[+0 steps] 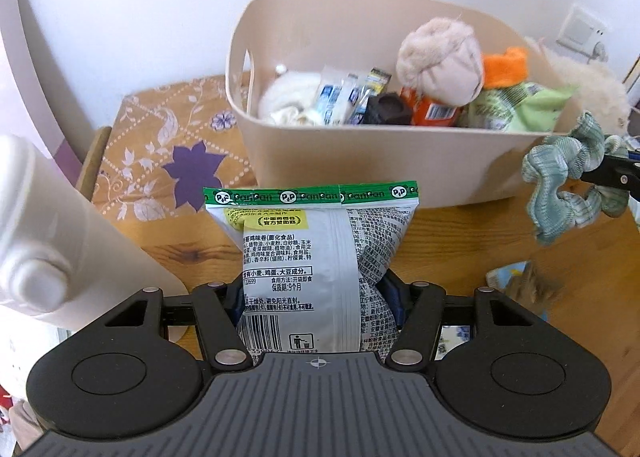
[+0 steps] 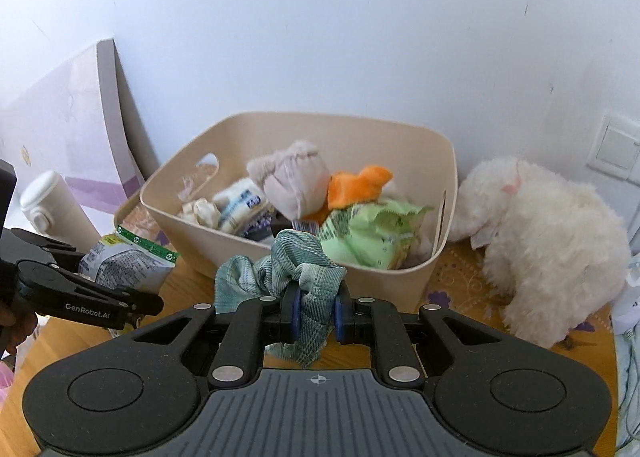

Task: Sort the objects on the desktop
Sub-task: 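Carry the snack bag and scrunchie over the basket and open both tools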

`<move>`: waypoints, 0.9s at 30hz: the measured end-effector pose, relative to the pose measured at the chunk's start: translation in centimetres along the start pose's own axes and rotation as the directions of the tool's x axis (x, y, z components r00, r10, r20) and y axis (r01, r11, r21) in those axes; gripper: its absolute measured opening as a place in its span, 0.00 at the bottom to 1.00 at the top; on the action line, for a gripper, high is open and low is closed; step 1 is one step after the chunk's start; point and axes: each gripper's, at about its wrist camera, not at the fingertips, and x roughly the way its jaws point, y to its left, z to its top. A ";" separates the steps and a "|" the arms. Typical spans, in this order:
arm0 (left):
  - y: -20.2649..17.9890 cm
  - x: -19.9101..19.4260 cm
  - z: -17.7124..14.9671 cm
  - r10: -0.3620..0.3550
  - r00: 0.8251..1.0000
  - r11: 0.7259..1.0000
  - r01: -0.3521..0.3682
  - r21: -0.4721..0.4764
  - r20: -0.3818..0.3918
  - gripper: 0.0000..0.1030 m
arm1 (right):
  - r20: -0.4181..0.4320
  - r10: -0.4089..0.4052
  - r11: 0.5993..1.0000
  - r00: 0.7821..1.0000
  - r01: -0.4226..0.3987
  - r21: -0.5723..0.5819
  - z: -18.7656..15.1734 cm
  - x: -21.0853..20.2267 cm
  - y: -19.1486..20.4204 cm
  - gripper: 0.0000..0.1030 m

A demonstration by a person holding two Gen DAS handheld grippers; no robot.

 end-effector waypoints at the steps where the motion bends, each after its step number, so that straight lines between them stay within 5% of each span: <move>1: 0.0 -0.3 0.1 -0.002 1.000 1.000 0.002 0.001 0.006 0.59 | 0.007 0.001 1.000 1.000 -0.001 -0.002 0.1 -0.6 0.0 0.15; 10: 0.1 -4.3 1.6 -0.028 0.997 0.999 0.025 0.042 0.077 0.59 | 0.079 -0.005 1.000 0.997 0.005 -0.006 2.1 -3.7 -0.4 0.15; 27: 0.2 -8.2 10.4 -0.015 0.966 0.999 0.006 0.033 0.259 0.59 | 0.237 -0.041 0.999 0.971 0.042 0.000 9.1 -6.2 -1.1 0.15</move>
